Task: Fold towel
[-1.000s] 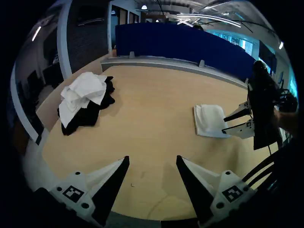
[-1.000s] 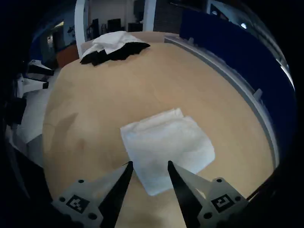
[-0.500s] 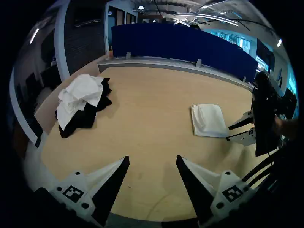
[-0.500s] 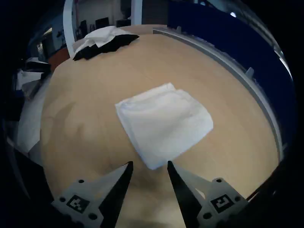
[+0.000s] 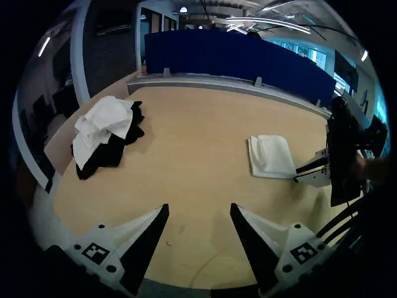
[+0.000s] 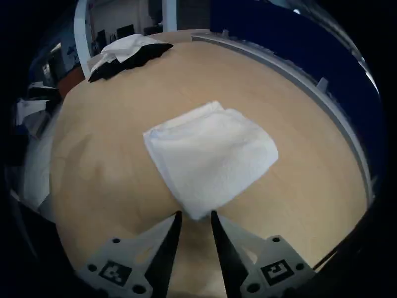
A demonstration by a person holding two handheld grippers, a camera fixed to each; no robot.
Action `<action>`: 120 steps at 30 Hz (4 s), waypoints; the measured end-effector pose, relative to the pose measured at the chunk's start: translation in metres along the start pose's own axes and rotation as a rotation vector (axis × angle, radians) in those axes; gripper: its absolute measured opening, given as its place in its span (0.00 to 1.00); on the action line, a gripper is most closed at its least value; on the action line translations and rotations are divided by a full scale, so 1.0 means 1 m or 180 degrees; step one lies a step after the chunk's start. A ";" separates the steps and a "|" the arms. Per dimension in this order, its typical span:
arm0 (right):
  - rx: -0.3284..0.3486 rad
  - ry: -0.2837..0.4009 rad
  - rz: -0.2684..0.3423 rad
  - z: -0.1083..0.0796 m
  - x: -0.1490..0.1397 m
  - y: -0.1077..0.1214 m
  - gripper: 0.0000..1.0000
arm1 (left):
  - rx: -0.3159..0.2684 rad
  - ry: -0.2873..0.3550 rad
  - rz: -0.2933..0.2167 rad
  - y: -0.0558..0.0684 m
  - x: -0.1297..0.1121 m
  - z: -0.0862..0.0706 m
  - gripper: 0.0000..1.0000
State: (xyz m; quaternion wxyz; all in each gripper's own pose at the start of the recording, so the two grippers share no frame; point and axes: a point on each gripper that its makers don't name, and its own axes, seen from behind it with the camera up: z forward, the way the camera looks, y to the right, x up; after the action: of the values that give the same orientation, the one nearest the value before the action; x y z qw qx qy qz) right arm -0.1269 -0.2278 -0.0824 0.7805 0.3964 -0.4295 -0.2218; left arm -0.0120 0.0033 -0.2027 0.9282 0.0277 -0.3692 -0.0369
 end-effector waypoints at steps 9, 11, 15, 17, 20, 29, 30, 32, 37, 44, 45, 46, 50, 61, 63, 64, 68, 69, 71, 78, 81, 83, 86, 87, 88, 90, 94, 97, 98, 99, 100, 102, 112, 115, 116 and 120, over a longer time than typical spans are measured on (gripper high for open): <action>-0.0008 -0.0024 0.0036 0.001 -0.004 0.001 0.23 | 0.0010 -0.0014 -0.0006 -0.002 -0.003 0.004 0.92; -0.0011 -0.0019 0.0033 0.001 -0.003 0.001 0.20 | 0.0007 -0.0016 -0.0008 -0.002 -0.004 0.004 0.92; -0.0025 -0.0022 0.0023 0.002 -0.005 0.001 0.09 | 0.0006 -0.0016 -0.0012 -0.002 -0.004 0.004 0.91; -0.0027 -0.0013 0.0024 0.002 -0.004 0.002 0.06 | 0.0007 -0.0016 -0.0012 -0.002 -0.004 0.004 0.91; -0.0026 0.0003 0.0027 0.002 -0.003 0.002 0.04 | 0.0004 -0.0015 -0.0011 -0.001 -0.004 0.003 0.91; -0.0067 0.0140 -0.0061 -0.009 0.015 0.008 0.02 | -0.0007 -0.0007 0.0009 0.001 0.000 0.002 0.91; -0.0073 0.0168 -0.0083 -0.013 0.019 0.009 0.02 | -0.0010 -0.0003 0.0010 0.001 0.000 0.002 0.91; -0.0098 0.0227 -0.0127 -0.021 0.030 0.012 0.02 | -0.0015 0.0013 0.0012 0.001 0.003 0.003 0.91; -0.0184 0.0381 -0.0232 -0.046 0.064 0.024 0.02 | -0.0025 0.0054 0.0018 0.000 0.009 0.004 0.91; -0.0304 0.0609 -0.0323 -0.086 0.114 0.041 0.02 | -0.0048 0.0110 0.0035 0.002 0.017 0.005 0.92; -0.0313 0.0650 -0.0330 -0.093 0.122 0.043 0.02 | -0.0052 0.0118 0.0039 0.002 0.019 0.005 0.91; -0.0322 0.0678 -0.0333 -0.099 0.127 0.044 0.02 | -0.0058 0.0123 0.0041 0.003 0.019 0.005 0.91; -0.0358 0.0770 -0.0355 -0.122 0.143 0.050 0.02 | -0.0080 0.0139 0.0049 0.005 0.023 0.005 0.91; -0.0554 0.0823 -0.0309 -0.165 0.145 0.079 0.02 | -0.0158 0.0182 0.0087 0.013 0.033 0.007 0.91; -0.0600 0.0836 -0.0275 -0.173 0.143 0.086 0.02 | -0.0177 0.0187 0.0094 0.016 0.035 0.008 0.91; -0.0618 0.0844 -0.0255 -0.178 0.141 0.090 0.02 | -0.0187 0.0189 0.0100 0.017 0.036 0.008 0.91; -0.0690 0.0872 -0.0180 -0.196 0.134 0.107 0.02 | -0.0225 0.0193 0.0132 0.023 0.040 0.011 0.91; -0.0708 0.0879 -0.0161 -0.201 0.132 0.111 0.02 | -0.0234 0.0192 0.0144 0.025 0.041 0.012 0.91; -0.0743 0.0888 -0.0132 -0.210 0.127 0.121 0.02 | -0.0250 0.0189 0.0169 0.028 0.042 0.014 0.91; -0.0879 0.0886 -0.0035 -0.244 0.104 0.157 0.02 | -0.0309 0.0169 0.0252 0.039 0.044 0.019 0.92; -0.0932 0.0870 0.0010 -0.257 0.092 0.174 0.02 | -0.0331 0.0160 0.0267 0.044 0.044 0.020 0.91; -0.0967 0.0859 0.0046 -0.265 0.083 0.185 0.02 | -0.0339 0.0154 0.0275 0.047 0.045 0.021 0.92; -0.1017 0.0840 0.0098 -0.276 0.069 0.203 0.02 | -0.0346 0.0146 0.0288 0.051 0.045 0.022 0.91; -0.1035 0.0832 0.0115 -0.280 0.064 0.209 0.02 | -0.0347 0.0144 0.0292 0.052 0.046 0.022 0.91; -0.1055 0.0819 0.0128 -0.283 0.059 0.215 0.02 | -0.0347 0.0144 0.0294 0.053 0.046 0.023 0.91; -0.1098 0.0793 0.0156 -0.289 0.048 0.227 0.02 | -0.0346 0.0141 0.0298 0.054 0.047 0.023 0.92; -0.1177 0.0731 0.0216 -0.296 0.028 0.250 0.02 | -0.0336 0.0129 0.0290 0.056 0.048 0.024 0.91; -0.1225 0.0683 0.0264 -0.300 0.014 0.266 0.02 | -0.0328 0.0120 0.0286 0.057 0.049 0.025 0.91; -0.1237 0.0666 0.0276 -0.301 0.009 0.270 0.02 | -0.0325 0.0117 0.0287 0.057 0.050 0.026 0.91; -0.1251 0.0647 0.0289 -0.303 0.004 0.276 0.02 | -0.0323 0.0114 0.0289 0.057 0.050 0.027 0.92; -0.1263 0.0630 0.0300 -0.303 -0.001 0.280 0.02 | -0.0321 0.0112 0.0294 0.058 0.050 0.027 0.92; -0.1288 0.0595 0.0322 -0.305 -0.009 0.288 0.02 | -0.0317 0.0107 0.0306 0.059 0.051 0.028 0.91; -0.1337 0.0506 0.0460 -0.307 -0.041 0.314 0.02 | -0.0321 0.0101 0.0339 0.067 0.052 0.029 0.91; -0.1338 0.0474 0.0490 -0.307 -0.049 0.315 0.02 | -0.0325 0.0103 0.0349 0.069 0.053 0.029 0.92; -0.1339 0.0464 0.0497 -0.307 -0.052 0.315 0.02 | -0.0326 0.0103 0.0351 0.069 0.053 0.029 0.92; -0.1356 0.0407 0.0520 -0.309 -0.065 0.314 0.02 | -0.0332 0.0102 0.0362 0.071 0.053 0.028 0.91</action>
State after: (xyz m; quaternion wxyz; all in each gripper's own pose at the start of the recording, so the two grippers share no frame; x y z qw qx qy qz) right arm 0.1013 0.1341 0.0418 0.8875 0.2000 -0.3533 -0.2179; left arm 0.0106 0.0690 -0.1399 0.9347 -0.0411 -0.3530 -0.0029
